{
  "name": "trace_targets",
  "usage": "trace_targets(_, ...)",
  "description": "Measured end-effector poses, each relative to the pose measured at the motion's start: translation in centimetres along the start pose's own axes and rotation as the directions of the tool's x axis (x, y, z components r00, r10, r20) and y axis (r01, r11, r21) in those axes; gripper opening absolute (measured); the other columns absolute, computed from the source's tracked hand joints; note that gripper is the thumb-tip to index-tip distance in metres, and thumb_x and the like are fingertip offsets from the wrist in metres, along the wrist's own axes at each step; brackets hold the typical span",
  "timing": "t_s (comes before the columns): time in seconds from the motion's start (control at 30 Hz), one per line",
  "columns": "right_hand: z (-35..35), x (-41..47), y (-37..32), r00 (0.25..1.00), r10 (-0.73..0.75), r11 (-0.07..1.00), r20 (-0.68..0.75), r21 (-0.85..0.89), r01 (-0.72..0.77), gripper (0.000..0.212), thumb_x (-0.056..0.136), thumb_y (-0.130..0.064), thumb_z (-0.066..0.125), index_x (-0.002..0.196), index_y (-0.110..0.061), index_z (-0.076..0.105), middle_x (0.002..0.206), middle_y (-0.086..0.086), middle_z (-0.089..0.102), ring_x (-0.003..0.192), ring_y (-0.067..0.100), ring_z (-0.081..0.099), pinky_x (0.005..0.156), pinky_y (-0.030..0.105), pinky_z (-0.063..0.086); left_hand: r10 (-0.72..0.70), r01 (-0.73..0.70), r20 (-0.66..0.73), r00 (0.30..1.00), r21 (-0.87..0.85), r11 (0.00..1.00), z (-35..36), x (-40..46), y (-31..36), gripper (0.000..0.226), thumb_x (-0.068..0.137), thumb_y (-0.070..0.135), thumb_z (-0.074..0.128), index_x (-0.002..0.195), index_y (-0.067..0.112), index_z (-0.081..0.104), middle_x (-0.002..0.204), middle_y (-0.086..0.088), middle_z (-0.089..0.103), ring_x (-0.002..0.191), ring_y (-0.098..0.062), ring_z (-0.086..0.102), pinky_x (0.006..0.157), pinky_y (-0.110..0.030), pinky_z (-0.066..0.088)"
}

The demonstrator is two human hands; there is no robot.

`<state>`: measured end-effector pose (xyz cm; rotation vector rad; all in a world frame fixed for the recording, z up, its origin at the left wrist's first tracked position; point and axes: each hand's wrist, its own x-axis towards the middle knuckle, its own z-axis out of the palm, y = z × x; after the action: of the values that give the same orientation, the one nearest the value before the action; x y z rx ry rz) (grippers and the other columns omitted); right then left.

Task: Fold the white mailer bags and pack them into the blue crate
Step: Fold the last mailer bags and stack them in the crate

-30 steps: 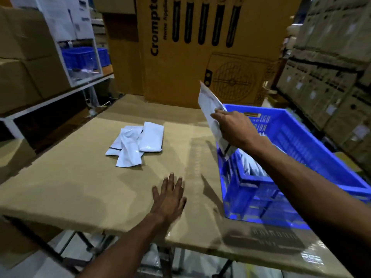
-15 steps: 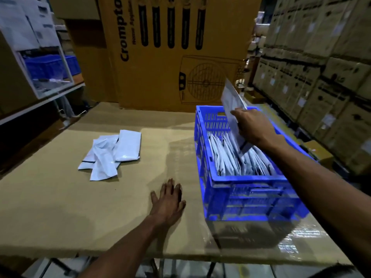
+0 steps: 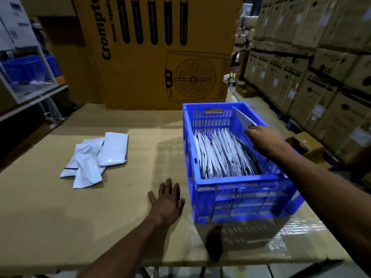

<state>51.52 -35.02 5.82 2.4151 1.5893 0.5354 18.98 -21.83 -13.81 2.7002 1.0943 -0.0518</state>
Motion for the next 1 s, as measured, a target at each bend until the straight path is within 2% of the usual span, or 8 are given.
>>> trace_targets(0.17, 1.6, -0.8, 0.5, 0.995, 0.034, 0.999, 0.09, -0.036, -0.03, 0.025, 0.087, -0.007, 0.052, 0.11, -0.016, 0.059, 0.112, 0.007, 0.063, 0.099, 0.035, 0.067, 0.068, 0.042, 0.05, 0.011, -0.011, -0.019, 1.0, 0.0, 1.0, 0.6, 0.5, 0.3, 0.066, 0.103, 0.056, 0.018, 0.161, 0.023, 0.012, 0.169, -0.005, -0.008, 0.155, -0.03, -0.003, 0.116, -0.068, 0.006)
trace_targets(0.27, 2.5, -0.5, 0.4, 0.973, 0.045, 0.999, 0.228, 0.005, -0.047, 0.032, 0.088, -0.009, 0.055, 0.119, -0.018, 0.058, 0.118, 0.01, 0.062, 0.104, 0.036, 0.065, 0.074, 0.041, 0.052, 0.03, -0.029, -0.111, 0.993, 0.011, 1.0, 1.2, 0.4, 0.1, 0.08, 0.092, 0.06, 0.002, 0.159, 0.022, 0.023, 0.169, -0.008, 0.007, 0.155, -0.032, 0.007, 0.114, -0.068, 0.01)
trace_targets(0.4, 4.2, 0.3, 0.4, 0.89, -0.001, 0.987, 0.456, 0.143, -0.072, 0.047, 0.091, -0.017, 0.052, 0.136, -0.029, 0.049, 0.131, 0.014, 0.057, 0.117, 0.035, 0.06, 0.093, 0.041, 0.052, 0.051, -0.05, -0.192, 0.98, 0.011, 0.999, 1.9, 0.6, -0.2, 0.068, 0.096, 0.056, 0.023, 0.149, 0.019, 0.044, 0.162, -0.013, 0.03, 0.147, -0.035, 0.032, 0.107, -0.069, 0.024)
trace_targets(0.63, 5.7, 1.3, 0.2, 0.883, -0.104, 0.977, 0.457, 0.215, 0.004, 0.037, 0.084, -0.005, 0.055, 0.12, -0.013, 0.054, 0.146, 0.012, 0.046, 0.113, 0.035, 0.061, 0.091, 0.042, 0.05, 0.04, -0.034, -0.245, 0.969, 0.028, 0.999, 2.1, 0.8, -0.2, 0.061, 0.095, 0.053, 0.032, 0.144, 0.019, 0.049, 0.16, -0.016, 0.034, 0.143, -0.035, 0.037, 0.106, -0.067, 0.027)
trace_targets(0.77, 5.9, 1.3, 0.1, 0.884, -0.116, 0.963, 0.452, 0.27, -0.012, 0.032, 0.092, -0.01, 0.053, 0.124, -0.009, 0.051, 0.157, 0.014, 0.032, 0.122, 0.035, 0.056, 0.098, 0.036, 0.041, 0.037, -0.03, -0.241, 0.97, 0.036, 0.999, 2.2, 0.8, -0.3, 0.063, 0.095, 0.053, 0.029, 0.145, 0.02, 0.047, 0.161, -0.014, 0.033, 0.145, -0.033, 0.034, 0.108, -0.067, 0.025)
trace_targets(0.87, 6.8, 1.0, -0.3, 0.873, -0.125, 0.956, 0.471, 0.291, -0.02, 0.048, 0.095, -0.038, 0.05, 0.14, -0.021, 0.046, 0.156, 0.013, 0.035, 0.122, 0.033, 0.057, 0.1, 0.036, 0.043, 0.029, -0.02, -0.236, 0.971, 0.04, 0.999, 2.0, 0.7, -0.1, 0.065, 0.095, 0.055, 0.026, 0.146, 0.021, 0.046, 0.161, -0.014, 0.032, 0.147, -0.032, 0.031, 0.109, -0.066, 0.023)
trace_targets(0.93, 11.9, 2.0, 0.8, 0.869, -0.07, 0.896, 0.489, 0.414, -0.161, 0.079, 0.08, -0.072, 0.039, 0.151, -0.039, 0.027, 0.133, 0.026, 0.058, 0.112, 0.039, 0.063, 0.099, 0.047, 0.047, 0.028, -0.021, -0.231, 0.972, 0.032, 0.999, 1.9, 0.6, -0.1, 0.065, 0.095, 0.055, 0.026, 0.146, 0.021, 0.046, 0.161, -0.014, 0.033, 0.147, -0.031, 0.031, 0.11, -0.066, 0.023)
trace_targets(1.0, 18.1, 3.4, 2.8, 0.784, -0.078, 0.834, 0.616, 0.47, -0.287, 0.099, 0.058, -0.096, 0.032, 0.142, -0.042, 0.029, 0.125, 0.026, 0.061, 0.105, 0.036, 0.062, 0.104, 0.054, 0.044, 0.032, -0.026, -0.225, 0.974, 0.026, 0.999, 1.8, 0.5, -0.2, 0.064, 0.095, 0.054, 0.027, 0.146, 0.021, 0.047, 0.16, -0.014, 0.035, 0.147, -0.031, 0.032, 0.11, -0.066, 0.024)
